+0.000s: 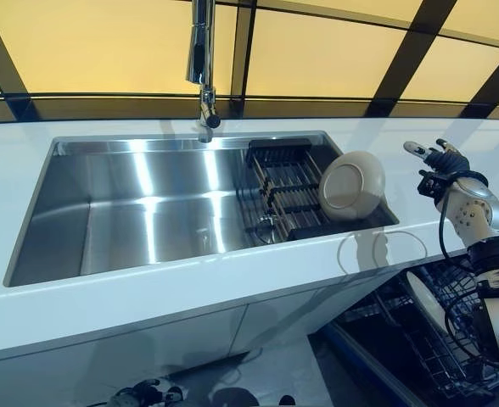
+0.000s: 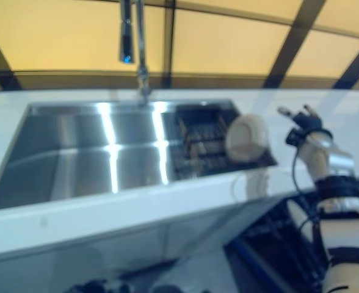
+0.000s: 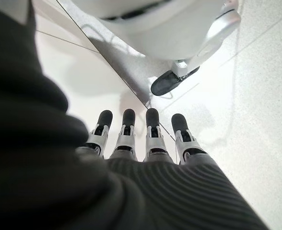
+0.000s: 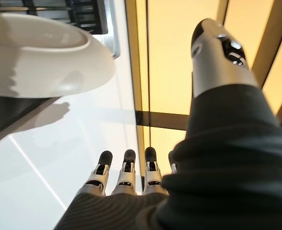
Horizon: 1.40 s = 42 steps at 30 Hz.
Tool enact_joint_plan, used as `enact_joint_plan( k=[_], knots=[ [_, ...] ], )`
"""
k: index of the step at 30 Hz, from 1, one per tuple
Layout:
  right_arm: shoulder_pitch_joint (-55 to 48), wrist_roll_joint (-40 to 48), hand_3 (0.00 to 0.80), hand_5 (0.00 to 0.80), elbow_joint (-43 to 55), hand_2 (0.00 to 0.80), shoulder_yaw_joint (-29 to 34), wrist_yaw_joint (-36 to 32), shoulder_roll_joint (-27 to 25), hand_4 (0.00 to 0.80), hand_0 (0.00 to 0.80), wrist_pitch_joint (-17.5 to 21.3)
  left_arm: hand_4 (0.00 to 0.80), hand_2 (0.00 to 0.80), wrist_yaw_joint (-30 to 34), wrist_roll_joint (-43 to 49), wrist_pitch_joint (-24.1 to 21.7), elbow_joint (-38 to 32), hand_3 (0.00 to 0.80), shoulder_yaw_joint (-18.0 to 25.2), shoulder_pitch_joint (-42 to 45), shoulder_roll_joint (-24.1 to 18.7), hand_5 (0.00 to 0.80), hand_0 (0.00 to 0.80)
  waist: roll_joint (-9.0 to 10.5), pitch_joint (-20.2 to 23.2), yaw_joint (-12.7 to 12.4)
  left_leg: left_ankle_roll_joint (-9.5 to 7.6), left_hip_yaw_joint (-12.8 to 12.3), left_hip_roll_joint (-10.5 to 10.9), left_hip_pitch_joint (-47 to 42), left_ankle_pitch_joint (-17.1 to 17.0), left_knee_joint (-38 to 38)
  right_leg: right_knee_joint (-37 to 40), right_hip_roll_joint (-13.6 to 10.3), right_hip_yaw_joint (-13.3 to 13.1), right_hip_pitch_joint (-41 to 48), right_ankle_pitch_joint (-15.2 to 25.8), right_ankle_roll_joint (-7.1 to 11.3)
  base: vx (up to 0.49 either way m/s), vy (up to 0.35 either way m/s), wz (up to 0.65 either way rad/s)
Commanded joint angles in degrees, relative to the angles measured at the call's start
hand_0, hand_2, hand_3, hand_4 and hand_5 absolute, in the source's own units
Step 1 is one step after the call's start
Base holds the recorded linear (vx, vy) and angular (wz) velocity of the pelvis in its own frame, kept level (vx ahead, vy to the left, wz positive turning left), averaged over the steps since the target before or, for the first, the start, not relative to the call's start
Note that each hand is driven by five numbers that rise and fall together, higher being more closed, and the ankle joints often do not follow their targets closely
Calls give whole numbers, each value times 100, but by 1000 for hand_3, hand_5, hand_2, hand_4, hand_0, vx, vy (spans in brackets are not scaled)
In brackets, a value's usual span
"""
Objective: Take plates into dishwasher
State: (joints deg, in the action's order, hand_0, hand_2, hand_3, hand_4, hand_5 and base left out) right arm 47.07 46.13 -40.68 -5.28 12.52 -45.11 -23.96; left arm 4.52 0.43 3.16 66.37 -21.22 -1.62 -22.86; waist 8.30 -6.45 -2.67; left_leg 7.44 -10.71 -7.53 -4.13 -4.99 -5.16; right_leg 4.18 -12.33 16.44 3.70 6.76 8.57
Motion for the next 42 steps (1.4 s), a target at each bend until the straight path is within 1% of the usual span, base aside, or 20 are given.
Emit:
enact_joint_plan(
  k=[1,10,12,18,29,33,42],
  knots=[
    [898,51,0,0,-305,0,-374,-320,-667,0,0,-28,0,0,-34,-176,-62,71,0,-259,-227,-83,0,0,-112,12,-287,-808,93,489,-156,611,16,-700,-472,-164,-311,632,223,16,-36,1],
    [1102,-172,0,0,-817,0,-505,-734,-1122,0,0,-268,0,0,-51,-189,-136,27,0,-235,-125,-189,0,0,-89,-39,-316,-788,142,457,-111,576,16,-732,-410,-156,-326,548,226,17,-36,4],
    [1104,-204,0,0,-858,0,-508,-795,-1148,0,0,-272,0,0,-54,-187,-146,25,0,-233,-120,-193,0,0,-92,-50,-318,-785,146,454,-99,569,16,-734,-405,-158,-328,535,224,0,0,0],
    [1101,-441,0,0,-1028,0,-609,-1253,-1240,0,0,-308,0,0,-39,-171,-231,26,0,-210,-124,-256,0,0,-95,-126,-318,-776,180,442,-51,539,16,-776,-381,-175,-381,518,232,-4,-22,2],
    [1223,-756,0,0,-1008,0,-830,-1573,-1136,0,0,-387,0,0,-17,-171,-254,-70,0,-255,-194,-279,0,0,-113,-259,-323,-767,232,435,-19,514,16,-852,-389,-205,-457,501,242,-3,-10,2],
    [1298,-797,0,0,-951,0,-921,-1592,-1051,0,0,-486,0,0,-21,-153,-243,-98,0,-266,-205,-269,0,0,-102,-272,-341,-762,243,435,-24,519,16,-868,-410,-195,-470,520,251,0,0,0],
    [1369,-768,0,0,-921,0,-984,-1537,-818,0,0,-475,0,0,-14,-124,-221,-115,0,-295,-268,-276,0,0,-85,-332,-382,-769,271,434,-21,516,16,-939,-442,-176,-508,557,257,0,0,0]
  ],
)
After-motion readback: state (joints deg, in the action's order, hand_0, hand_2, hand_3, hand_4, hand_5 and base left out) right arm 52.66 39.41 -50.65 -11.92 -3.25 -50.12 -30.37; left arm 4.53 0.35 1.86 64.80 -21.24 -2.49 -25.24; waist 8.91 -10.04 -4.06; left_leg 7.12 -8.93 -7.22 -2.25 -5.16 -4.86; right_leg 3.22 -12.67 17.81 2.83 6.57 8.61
